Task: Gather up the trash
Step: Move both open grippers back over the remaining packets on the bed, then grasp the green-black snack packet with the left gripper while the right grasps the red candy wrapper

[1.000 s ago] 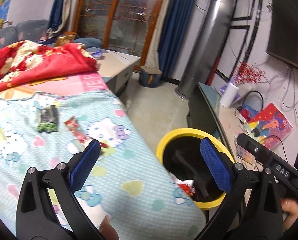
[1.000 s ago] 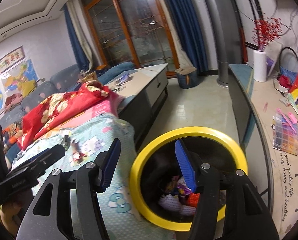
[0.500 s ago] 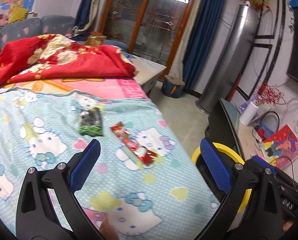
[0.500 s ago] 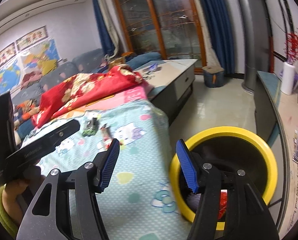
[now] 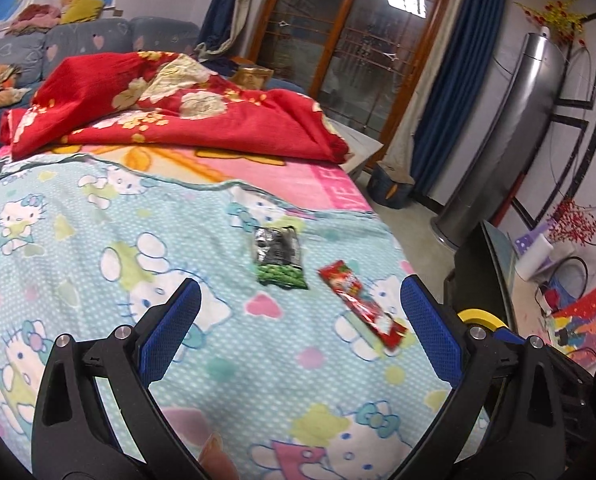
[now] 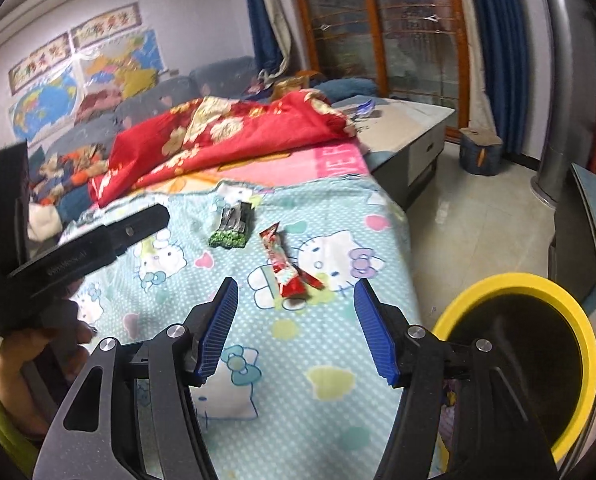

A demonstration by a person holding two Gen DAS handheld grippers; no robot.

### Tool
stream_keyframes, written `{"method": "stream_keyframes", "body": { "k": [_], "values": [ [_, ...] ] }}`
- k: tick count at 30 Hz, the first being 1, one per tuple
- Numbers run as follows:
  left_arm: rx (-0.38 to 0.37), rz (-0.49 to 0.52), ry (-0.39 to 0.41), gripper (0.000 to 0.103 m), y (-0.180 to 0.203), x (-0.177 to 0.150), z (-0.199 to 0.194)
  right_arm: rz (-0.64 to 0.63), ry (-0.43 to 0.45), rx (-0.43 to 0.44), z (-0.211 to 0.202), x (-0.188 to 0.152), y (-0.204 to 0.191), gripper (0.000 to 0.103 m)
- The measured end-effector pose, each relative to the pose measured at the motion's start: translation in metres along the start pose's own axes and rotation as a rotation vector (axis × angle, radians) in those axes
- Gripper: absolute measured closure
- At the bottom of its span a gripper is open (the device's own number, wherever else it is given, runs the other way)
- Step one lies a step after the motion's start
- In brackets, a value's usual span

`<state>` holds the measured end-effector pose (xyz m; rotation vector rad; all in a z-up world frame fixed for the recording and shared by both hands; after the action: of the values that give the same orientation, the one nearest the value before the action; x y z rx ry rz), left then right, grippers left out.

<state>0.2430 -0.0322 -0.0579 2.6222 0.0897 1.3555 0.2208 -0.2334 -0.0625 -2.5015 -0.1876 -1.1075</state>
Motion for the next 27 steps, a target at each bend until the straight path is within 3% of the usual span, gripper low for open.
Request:
{"method": "stream_keyframes", "body": {
  "k": [10,18,19,23,27],
  "values": [
    [0.008,-0.016,-0.057,0.012,-0.024,0.012,0.027,-0.075,-0.112,0.018,0.065,0.011,-0.016,0.045],
    [-0.044,-0.028,-0.18,0.033,-0.021,0.01,0.081,-0.077,-0.221,-0.023,0.113,0.006,-0.003,0.045],
    [-0.04,-0.026,-0.193,0.035,-0.02,0.009,0.087,-0.075,-0.234,-0.018,0.119,0.005,-0.002,0.047],
    [-0.037,-0.022,-0.23,0.041,-0.015,0.006,0.108,-0.075,-0.232,-0.042,0.124,0.001,0.004,0.072],
    [-0.013,-0.002,-0.267,0.049,-0.012,-0.001,0.126,-0.03,-0.225,-0.029,0.117,-0.001,0.012,0.084]
  ]
}}
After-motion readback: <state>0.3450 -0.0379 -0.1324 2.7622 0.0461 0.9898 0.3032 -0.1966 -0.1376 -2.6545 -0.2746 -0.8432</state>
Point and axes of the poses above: each gripper's, at about its wrist camera, not at the fingertips, and z roughly the way its jaws point, y to its right, x to its top, the point moved 6 cm from there along z, roughly the way its jaws point, and after that the axes turned 7 degrees about z, right-handed, at the moved point
